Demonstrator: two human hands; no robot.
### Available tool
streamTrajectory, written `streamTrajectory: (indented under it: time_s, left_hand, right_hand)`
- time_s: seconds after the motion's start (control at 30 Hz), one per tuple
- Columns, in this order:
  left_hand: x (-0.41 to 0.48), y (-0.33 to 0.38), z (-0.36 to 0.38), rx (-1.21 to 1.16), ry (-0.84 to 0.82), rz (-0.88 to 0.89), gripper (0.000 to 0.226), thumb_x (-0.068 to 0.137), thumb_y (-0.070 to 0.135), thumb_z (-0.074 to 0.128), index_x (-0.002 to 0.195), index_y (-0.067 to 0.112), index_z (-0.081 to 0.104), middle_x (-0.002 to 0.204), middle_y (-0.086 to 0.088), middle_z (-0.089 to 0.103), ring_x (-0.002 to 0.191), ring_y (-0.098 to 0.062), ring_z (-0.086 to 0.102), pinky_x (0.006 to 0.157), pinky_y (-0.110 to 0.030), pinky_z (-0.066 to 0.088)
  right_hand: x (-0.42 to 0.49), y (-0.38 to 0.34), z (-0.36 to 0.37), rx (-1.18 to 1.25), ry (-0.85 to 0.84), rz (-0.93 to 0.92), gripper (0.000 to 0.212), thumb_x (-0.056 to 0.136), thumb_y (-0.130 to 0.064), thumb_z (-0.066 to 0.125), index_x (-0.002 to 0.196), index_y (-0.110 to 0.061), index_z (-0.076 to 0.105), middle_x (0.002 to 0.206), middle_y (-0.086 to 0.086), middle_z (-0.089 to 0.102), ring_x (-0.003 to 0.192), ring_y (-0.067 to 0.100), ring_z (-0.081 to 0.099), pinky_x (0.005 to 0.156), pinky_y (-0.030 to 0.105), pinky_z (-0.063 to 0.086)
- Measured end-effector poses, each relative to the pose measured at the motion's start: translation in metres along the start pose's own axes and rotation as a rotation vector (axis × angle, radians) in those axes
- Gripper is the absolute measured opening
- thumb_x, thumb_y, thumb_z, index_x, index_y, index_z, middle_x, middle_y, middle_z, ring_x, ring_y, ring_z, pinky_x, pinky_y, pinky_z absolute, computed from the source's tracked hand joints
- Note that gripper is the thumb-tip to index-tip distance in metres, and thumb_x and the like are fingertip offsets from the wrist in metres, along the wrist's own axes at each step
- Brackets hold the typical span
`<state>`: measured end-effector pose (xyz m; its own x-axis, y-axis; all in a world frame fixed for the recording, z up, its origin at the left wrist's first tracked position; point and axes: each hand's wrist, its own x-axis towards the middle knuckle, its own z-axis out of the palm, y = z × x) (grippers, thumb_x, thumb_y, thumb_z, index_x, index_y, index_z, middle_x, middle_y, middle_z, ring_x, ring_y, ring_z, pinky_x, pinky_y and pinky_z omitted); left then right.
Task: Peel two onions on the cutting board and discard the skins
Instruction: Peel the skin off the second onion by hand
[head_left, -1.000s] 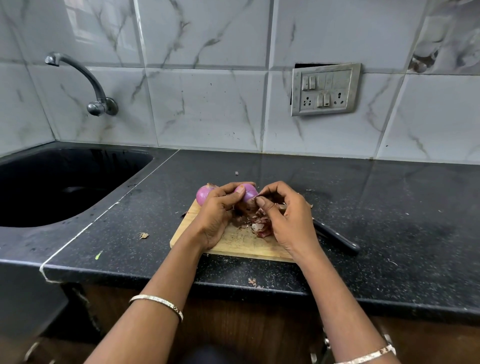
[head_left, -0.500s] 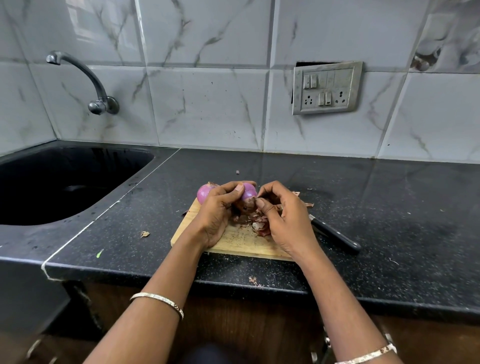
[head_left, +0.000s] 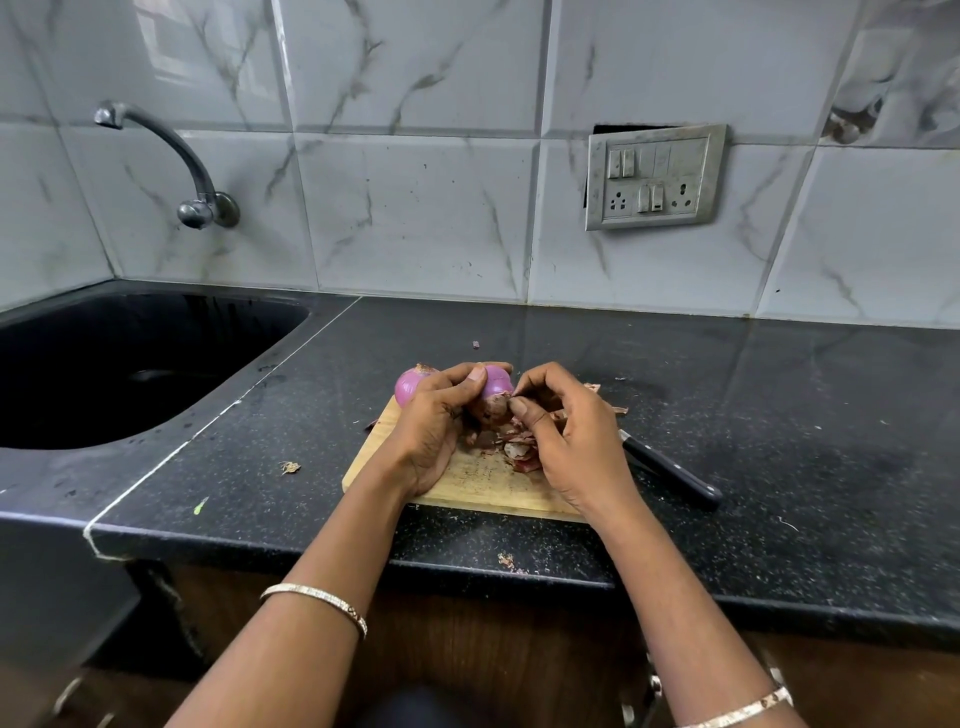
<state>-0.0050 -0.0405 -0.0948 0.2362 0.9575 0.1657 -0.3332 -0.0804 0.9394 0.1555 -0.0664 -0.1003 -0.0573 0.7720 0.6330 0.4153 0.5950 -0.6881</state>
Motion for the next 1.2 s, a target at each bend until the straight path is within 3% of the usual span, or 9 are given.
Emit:
streamTrajectory:
  time_s: [0.2,0.37,0.53,0.73,0.97,1.2]
  left_hand:
    - [-0.0009,0.0019,0.0026,-0.031,0.009,0.001,0.036,0.106,0.018,0.045,0.128,-0.006,0.062,0.094,-0.016,0.069,0.073,-0.018,0.067,0.049,-0.022,0.050]
    - [-0.0004,0.0011,0.0013,-0.037,0.010,0.003,0.037,0.106,0.019,0.046,0.127,-0.006,0.062,0.094,-0.017,0.069,0.079,-0.020,0.067,0.051,-0.024,0.051]
    - [0.0014,-0.0001,-0.0006,-0.024,0.005,-0.003,0.036,0.106,0.020,0.046,0.127,-0.004,0.064,0.099,-0.019,0.069,0.083,-0.022,0.067,0.054,-0.028,0.053]
    - [0.0019,-0.0020,-0.0008,-0.001,0.001,0.001,0.036,0.106,0.019,0.045,0.127,-0.004,0.063,0.094,-0.016,0.069,0.078,-0.020,0.066,0.050,-0.024,0.050]
    - [0.0041,-0.0041,-0.0016,-0.005,0.000,0.005,0.035,0.104,0.021,0.049,0.125,-0.002,0.065,0.088,-0.010,0.071,0.075,-0.017,0.068,0.049,-0.024,0.049]
    - [0.0069,-0.0078,-0.0045,0.029,0.002,0.010,0.054,0.090,0.038,0.062,0.124,-0.003,0.064,0.084,-0.012,0.067,0.072,-0.021,0.061,0.051,-0.027,0.032]
  right_hand:
    - [0.0001,0.0002,0.0000,0.042,0.029,0.033,0.010,0.096,-0.016,0.069,0.103,-0.020,0.063,0.091,-0.011,0.068,0.088,0.005,0.065,0.076,0.021,0.051]
    - [0.0003,-0.0007,0.0002,0.022,0.038,0.021,0.012,0.094,-0.018,0.071,0.104,-0.023,0.065,0.091,-0.014,0.069,0.089,0.007,0.067,0.078,0.038,0.058]
    - [-0.0003,0.0018,-0.0005,0.054,0.051,0.026,0.011,0.093,-0.022,0.073,0.099,-0.028,0.066,0.087,-0.021,0.066,0.080,0.016,0.069,0.066,0.049,0.060]
    - [0.0016,0.0027,0.0009,0.006,0.080,-0.029,0.011,0.089,-0.018,0.075,0.090,-0.026,0.067,0.090,-0.013,0.067,0.086,0.014,0.066,0.074,0.048,0.057]
    - [0.0013,0.0041,0.0023,-0.051,0.050,-0.032,0.012,0.092,-0.013,0.072,0.093,-0.023,0.064,0.093,-0.010,0.063,0.088,0.010,0.062,0.076,0.037,0.053]
    - [0.0023,0.0045,0.0008,-0.050,0.067,-0.081,0.014,0.091,-0.018,0.073,0.101,-0.024,0.066,0.097,-0.012,0.067,0.089,0.011,0.064,0.076,0.043,0.056]
